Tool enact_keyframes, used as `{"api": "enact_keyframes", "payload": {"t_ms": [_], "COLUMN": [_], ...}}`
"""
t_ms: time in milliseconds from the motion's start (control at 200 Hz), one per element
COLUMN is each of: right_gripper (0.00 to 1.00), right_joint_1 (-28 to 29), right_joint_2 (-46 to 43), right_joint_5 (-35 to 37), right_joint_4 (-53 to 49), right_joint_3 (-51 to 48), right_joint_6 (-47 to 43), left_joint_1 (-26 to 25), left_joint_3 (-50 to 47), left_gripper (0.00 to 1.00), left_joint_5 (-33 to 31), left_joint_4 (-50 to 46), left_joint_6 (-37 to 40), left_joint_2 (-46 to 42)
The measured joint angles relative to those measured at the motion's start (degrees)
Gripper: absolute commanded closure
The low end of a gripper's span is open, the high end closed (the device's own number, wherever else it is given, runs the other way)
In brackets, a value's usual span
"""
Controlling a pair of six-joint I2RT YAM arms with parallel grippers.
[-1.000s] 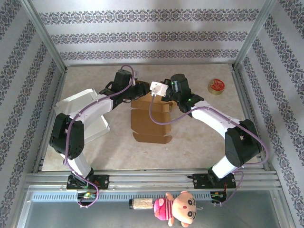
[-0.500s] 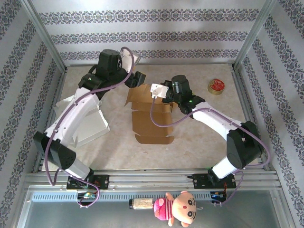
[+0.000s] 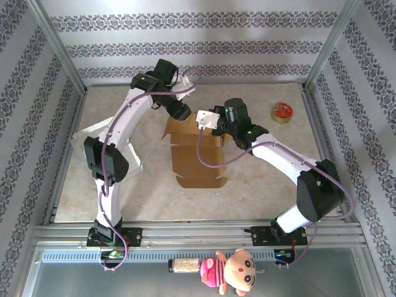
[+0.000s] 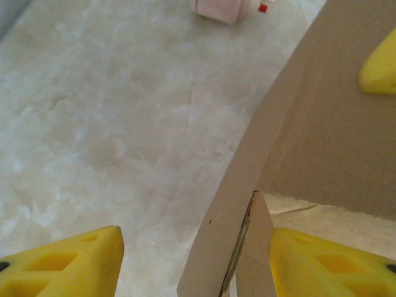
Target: Fold the paper box
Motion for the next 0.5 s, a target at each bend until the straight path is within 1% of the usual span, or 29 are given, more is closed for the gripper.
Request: {"api": "enact_keyframes", "payload": {"t_ms": [25,140,235,280,375,400,445,500], "right_gripper": [0.94,0.93,0.93,0.90,0.82,0.81,0.68,0.59], "right_joint_1": [0.0,0.0,0.0,0.0,0.0,0.0,0.0,0.0], "right_joint_2": [0.0,0.0,0.0,0.0,-0.1,-0.3,-1.2,-2.7], "right_joint_5": [0.0,-0.4,-0.5,-0.7,-1.6,-2.0,-2.9,-4.3], "right_joint_4": [-0.1,-0.2,-0.5,-0.7,-1.0,-1.1,-1.4,-2.2], "right_joint_3": [0.0,0.0,0.0,-0.1,-0.5,-0.7,-1.3,-2.3], "right_joint_6": [0.0,0.0,0.0,0.0,0.1,0.3,0.4,1.1], "left_joint_1": [0.0,0.0,0.0,-0.1,-0.5,-0.5,-0.4,-0.4], "left_joint_3": [0.4,0.4,-1.8,-3.6,-9.3,-10.7,-14.0,-17.4], "left_gripper": [0.51,0.75,0.85,0.89,1.00,1.00,1.00,1.00], "left_joint_5": [0.1,-0.5,-0.6,-0.4,-0.6,-1.0,-2.1,-3.0], "left_joint_4": [-0.7,-2.5,-2.0,-1.2,2.6,3.4,5.9,8.9], "left_joint_6": [0.2,1.7,2.7,3.2,4.9,5.0,6.3,7.7], "left_joint_2": [0.6,1.8,1.4,0.9,-1.4,-2.1,-3.4,-5.0]}}
